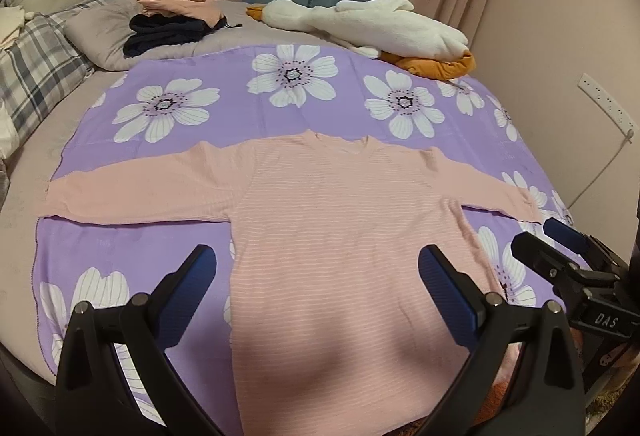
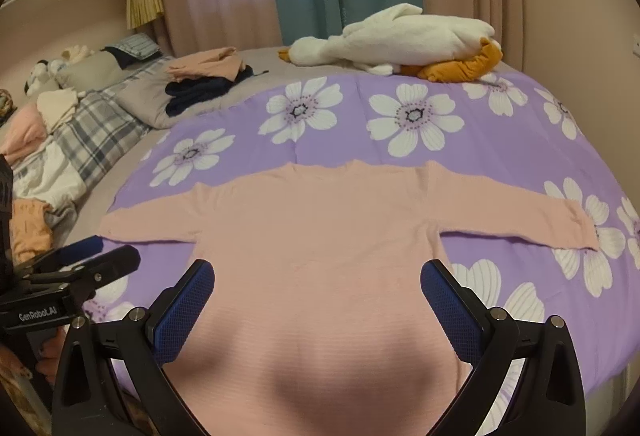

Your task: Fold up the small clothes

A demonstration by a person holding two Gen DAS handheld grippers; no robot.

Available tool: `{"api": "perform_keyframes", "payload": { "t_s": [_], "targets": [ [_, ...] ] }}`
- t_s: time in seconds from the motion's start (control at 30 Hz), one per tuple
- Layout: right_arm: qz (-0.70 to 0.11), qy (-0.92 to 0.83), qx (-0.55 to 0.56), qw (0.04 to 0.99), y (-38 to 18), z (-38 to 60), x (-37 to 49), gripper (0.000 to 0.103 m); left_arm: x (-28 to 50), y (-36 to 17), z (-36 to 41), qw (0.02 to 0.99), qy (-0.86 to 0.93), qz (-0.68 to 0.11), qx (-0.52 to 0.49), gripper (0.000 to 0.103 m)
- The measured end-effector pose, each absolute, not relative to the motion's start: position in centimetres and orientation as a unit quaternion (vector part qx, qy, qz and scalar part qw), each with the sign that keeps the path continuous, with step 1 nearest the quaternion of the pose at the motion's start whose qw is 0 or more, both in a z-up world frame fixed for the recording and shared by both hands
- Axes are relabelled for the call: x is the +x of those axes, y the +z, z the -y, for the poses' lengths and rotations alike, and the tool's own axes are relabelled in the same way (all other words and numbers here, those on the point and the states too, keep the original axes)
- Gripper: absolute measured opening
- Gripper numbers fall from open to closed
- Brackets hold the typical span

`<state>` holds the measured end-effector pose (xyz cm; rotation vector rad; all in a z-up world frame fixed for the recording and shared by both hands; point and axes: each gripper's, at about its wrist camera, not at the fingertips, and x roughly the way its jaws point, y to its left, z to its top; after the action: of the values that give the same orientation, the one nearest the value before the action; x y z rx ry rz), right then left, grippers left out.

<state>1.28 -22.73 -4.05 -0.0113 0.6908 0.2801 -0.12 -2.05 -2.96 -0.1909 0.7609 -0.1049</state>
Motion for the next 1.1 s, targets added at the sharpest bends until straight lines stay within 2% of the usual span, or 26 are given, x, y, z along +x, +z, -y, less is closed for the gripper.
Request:
{"api": "perform_keyframes", "payload": {
  "t_s": [1.1],
  "targets": [
    [-0.347, 0.15, -0.004, 0.926, -4.9, 21.3, 1.7, 0.102, -0.3, -2.9, 3.5, 0.92, -0.061, -0.38, -0.075, 0.101]
  ]
}}
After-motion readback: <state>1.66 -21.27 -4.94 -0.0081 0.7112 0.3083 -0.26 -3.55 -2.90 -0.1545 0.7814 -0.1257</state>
